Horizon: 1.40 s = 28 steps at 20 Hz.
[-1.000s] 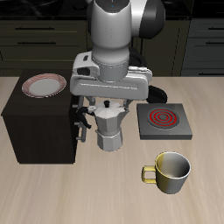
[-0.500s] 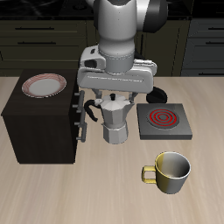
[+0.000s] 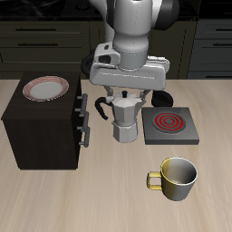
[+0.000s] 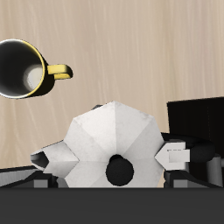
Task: Place moka pot on the flat stove and turn off the stove
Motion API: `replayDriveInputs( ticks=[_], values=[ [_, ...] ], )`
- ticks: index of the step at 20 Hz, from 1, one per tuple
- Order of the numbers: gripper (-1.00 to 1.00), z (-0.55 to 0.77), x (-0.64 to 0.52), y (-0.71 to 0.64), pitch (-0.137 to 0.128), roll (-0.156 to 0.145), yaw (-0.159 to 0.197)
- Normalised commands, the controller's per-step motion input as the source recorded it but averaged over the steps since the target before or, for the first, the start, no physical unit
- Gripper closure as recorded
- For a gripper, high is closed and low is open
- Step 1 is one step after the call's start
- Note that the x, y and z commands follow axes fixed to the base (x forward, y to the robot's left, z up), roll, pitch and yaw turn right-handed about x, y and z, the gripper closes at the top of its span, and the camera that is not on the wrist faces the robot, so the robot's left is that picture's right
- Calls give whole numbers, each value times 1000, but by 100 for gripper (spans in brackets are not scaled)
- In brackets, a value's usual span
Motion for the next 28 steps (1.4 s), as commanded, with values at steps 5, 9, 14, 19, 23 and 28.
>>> replayDriveInputs(
  ticks=[5,9,14,19,23,28],
  values=[
    [100,-78,-197,263,11,6,0],
    [100,-36,-267,214,-42,-13,-1],
    [100,-46,-190,194,-19,18,9],
    [100,-77,-240,219,-26,9,-7],
    [100,-57,-310,244,-58,-19,25],
    [100,-132,-148,173,22,28,-7]
  ],
)
